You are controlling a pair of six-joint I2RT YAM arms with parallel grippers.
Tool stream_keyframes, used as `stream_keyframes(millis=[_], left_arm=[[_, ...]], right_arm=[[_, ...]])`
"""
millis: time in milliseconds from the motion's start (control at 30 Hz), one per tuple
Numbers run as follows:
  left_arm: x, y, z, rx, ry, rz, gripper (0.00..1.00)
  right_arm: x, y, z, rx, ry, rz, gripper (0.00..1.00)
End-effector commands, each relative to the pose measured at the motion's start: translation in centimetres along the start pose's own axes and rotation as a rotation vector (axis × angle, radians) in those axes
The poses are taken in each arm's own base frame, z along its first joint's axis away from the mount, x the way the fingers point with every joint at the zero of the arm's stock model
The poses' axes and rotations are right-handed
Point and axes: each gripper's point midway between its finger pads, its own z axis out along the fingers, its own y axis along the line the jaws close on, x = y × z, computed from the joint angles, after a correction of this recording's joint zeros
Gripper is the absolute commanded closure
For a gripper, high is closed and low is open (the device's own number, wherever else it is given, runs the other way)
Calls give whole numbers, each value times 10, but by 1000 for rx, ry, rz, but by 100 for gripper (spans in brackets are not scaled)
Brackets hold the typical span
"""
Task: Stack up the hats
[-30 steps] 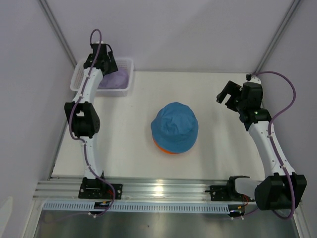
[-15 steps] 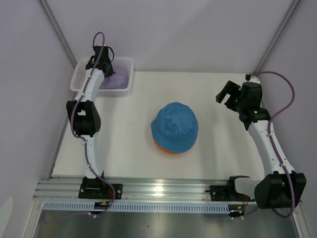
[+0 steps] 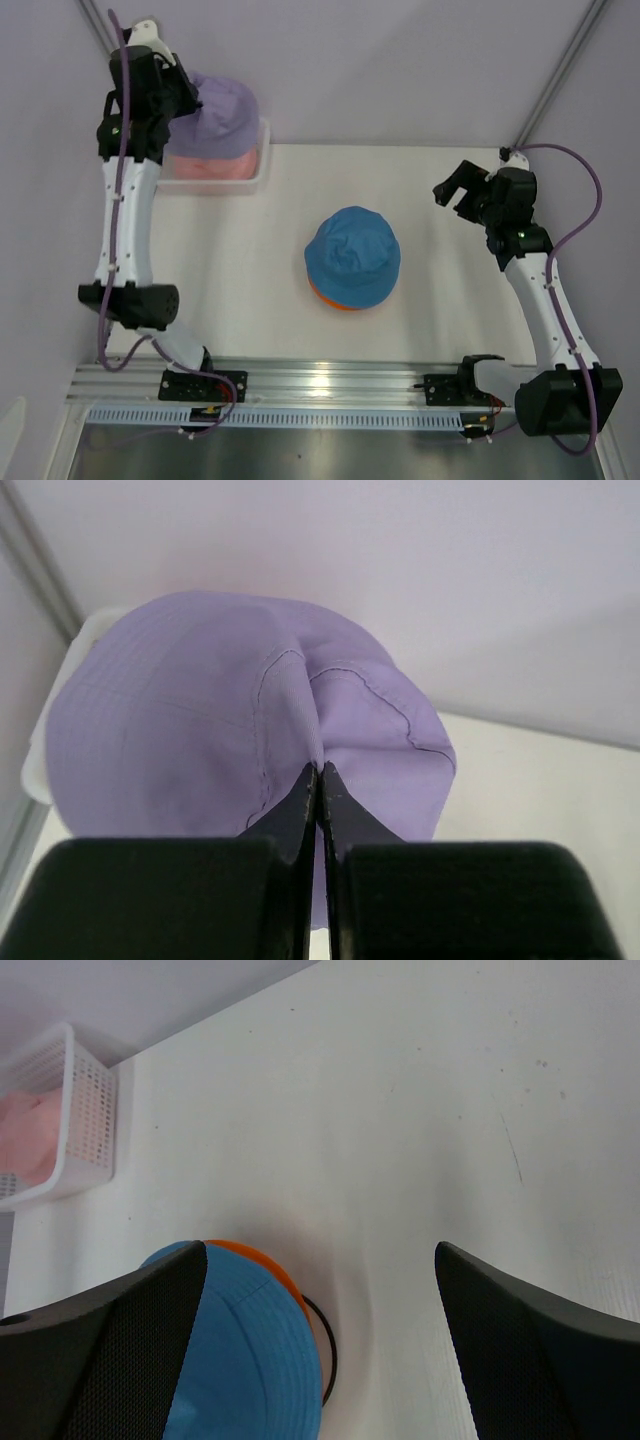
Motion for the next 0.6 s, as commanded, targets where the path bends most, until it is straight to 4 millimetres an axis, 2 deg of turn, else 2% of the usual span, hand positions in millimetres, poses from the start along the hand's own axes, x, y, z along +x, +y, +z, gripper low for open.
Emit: stream_keyframes(millis=[0, 33, 100, 133, 167, 200, 233, 400, 500, 567], left_arm=[[-8, -49, -69, 199, 15, -35, 99], [-1, -67, -82, 242, 33, -27, 99], [9, -87, -111, 319, 49, -31, 99], [15, -107, -125, 383, 59, -28, 99], [16, -119, -136, 430, 59, -41, 99], [25, -130, -150, 486, 81, -43, 99], [28, -148, -163, 550, 87, -42, 99], [41, -193, -215, 735, 123, -44, 99], [49, -207, -234, 788, 137, -26, 99], [62, -212, -236, 801, 161, -6, 99]], right_arm=[[-12, 14, -13, -73, -64, 10, 1], [-14, 14, -17, -75, -80, 8, 0], [-8, 10, -16, -70, -81, -1, 0], [-7, 9, -19, -69, -85, -3, 0], [-3, 7, -20, -64, -73, 0, 0], [-1, 6, -21, -62, -66, 4, 0], [0, 9, -26, -73, -69, 9, 0], [4, -1, -42, -33, -91, 21, 0], [4, -12, -55, 16, -103, 38, 0], [3, -15, -65, 27, -114, 45, 0]])
